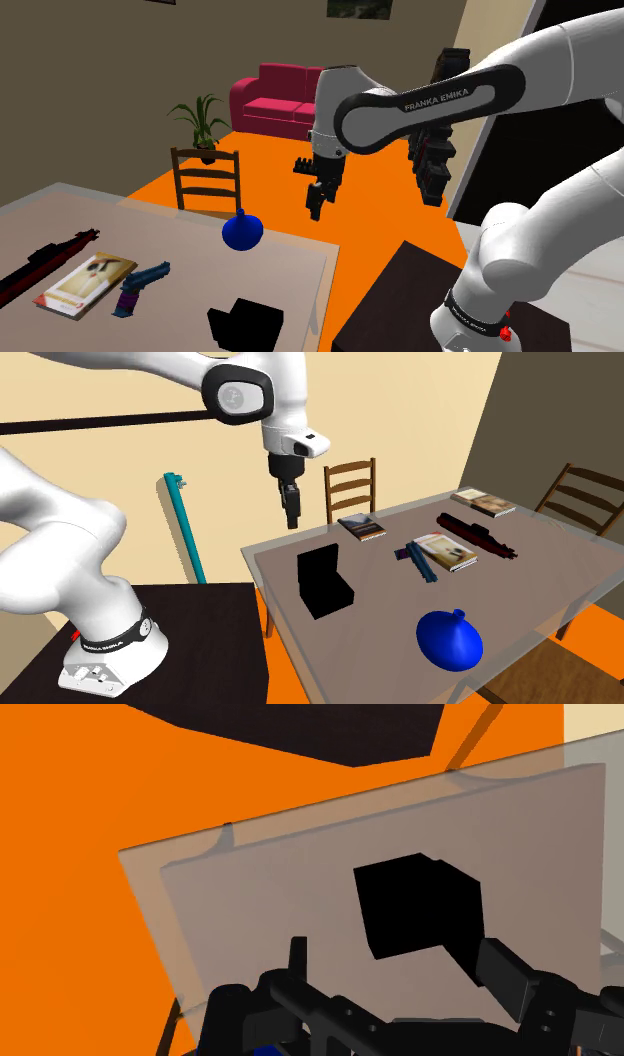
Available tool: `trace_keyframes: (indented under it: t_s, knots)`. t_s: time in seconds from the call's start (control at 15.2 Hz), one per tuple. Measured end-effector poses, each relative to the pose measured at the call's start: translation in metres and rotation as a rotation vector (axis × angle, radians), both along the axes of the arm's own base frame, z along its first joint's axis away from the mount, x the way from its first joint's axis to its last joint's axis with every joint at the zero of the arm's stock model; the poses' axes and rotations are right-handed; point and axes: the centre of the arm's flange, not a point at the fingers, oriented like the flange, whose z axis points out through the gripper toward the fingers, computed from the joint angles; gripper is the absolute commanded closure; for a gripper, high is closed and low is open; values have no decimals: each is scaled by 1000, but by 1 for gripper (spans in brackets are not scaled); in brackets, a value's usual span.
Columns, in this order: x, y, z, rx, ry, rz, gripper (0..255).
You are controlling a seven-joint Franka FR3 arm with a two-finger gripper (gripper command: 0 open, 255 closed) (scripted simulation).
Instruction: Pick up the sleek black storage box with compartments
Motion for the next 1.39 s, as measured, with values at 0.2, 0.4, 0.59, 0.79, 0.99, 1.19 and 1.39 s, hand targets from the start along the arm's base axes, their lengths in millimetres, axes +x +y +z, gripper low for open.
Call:
trace_keyframes:
  t_s: [0.2,0.4,0.59,0.79,0.99,1.19,1.39]
  knots:
    - [16,22,-28,5,4,26,0]
    - [28,44,-57,10,9,52,0]
    - [40,69,-82,15,13,78,0]
    - [53,97,-116,21,18,104,0]
    - [64,122,-143,27,22,129,0]
    - [78,145,-169,32,26,155,0]
    - [86,175,-198,38,31,181,0]
